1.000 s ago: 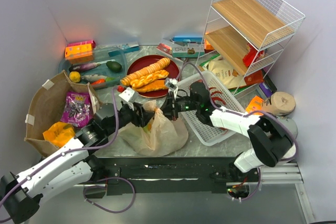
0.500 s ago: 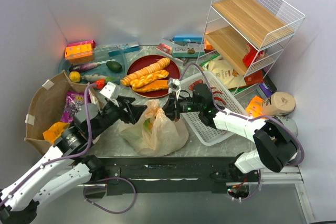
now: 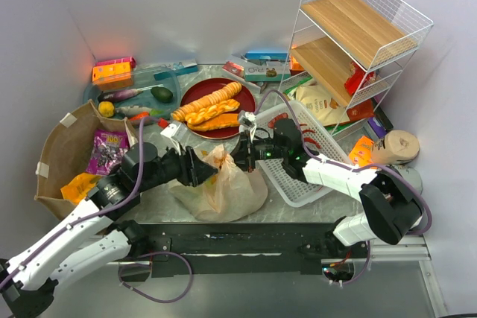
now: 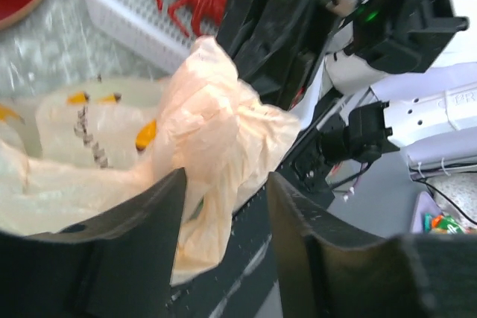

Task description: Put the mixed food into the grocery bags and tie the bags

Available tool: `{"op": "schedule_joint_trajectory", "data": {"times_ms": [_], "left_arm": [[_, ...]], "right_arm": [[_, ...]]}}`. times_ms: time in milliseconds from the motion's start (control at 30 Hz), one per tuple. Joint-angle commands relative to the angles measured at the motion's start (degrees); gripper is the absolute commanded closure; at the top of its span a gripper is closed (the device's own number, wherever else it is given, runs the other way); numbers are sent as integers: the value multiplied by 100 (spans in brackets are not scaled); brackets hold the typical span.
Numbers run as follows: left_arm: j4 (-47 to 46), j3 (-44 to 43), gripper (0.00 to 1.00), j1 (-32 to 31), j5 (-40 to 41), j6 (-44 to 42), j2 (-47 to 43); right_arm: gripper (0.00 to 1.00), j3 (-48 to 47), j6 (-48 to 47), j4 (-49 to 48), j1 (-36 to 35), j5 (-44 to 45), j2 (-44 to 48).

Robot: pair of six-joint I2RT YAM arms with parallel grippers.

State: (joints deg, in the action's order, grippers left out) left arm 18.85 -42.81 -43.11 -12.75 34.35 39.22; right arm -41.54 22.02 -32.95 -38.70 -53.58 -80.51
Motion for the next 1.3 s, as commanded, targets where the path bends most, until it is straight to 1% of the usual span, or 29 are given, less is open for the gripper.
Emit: {"op": "schedule_joint_trajectory", "data": {"times_ms": [0,33,67,167,333,400,433,500,533,567,633,700,767,833,967,1000,1100,1267], "left_arm": [[277,-351,42,-22,-96,327,-133],[190,-325,39,-22,-183,318,-308],[-46,-299,37,-22,-245,309,-406],[-355,-184,34,-22,-631,275,-617],[-312,-149,31,-22,-1114,134,-741],[-172,-105,30,-22,-1588,177,-627],[-93,-122,31,-22,-1851,169,-426],[-75,-97,32,-22,-2212,195,-302],[-40,-79,30,-22,-2196,178,-310],[13,-79,29,-22,-2101,90,-345],[319,-96,28,-22,-1469,28,-424],[671,-158,29,-22,-777,10,-354],[1031,-193,31,-22,-431,89,-117],[1042,-176,31,-22,-150,186,15],[375,131,30,-22,79,607,-64],[78,167,31,-30,124,660,-64],[-433,308,33,-31,194,801,-11],[-813,519,35,-22,527,995,121]], "right_arm": [[100,-144,-49,-115,11,-38,-26],[100,-144,-40,-115,11,-47,-52],[100,-161,-49,-115,11,-56,-53],[100,-170,-49,-72,11,-56,-61],[100,-188,-66,-36,11,-56,-87],[100,-205,-66,-27,20,-47,-96],[100,-214,-66,-36,11,-56,-114],[100,-223,-66,-27,20,-47,-123],[100,-223,-58,-27,20,-47,-132],[100,-214,-49,-36,11,-56,-140],[100,-214,-40,-54,11,-56,-140],[100,-179,-31,-71,11,-30,-114],[100,-188,-40,-10,11,-21,-79],[100,-188,-75,17,11,-21,-53],[100,-188,-102,69,11,-29,0],[100,-179,-102,69,11,-21,9],[100,-144,-75,17,11,-12,18],[100,-126,-14,-71,-6,-56,0]]}}
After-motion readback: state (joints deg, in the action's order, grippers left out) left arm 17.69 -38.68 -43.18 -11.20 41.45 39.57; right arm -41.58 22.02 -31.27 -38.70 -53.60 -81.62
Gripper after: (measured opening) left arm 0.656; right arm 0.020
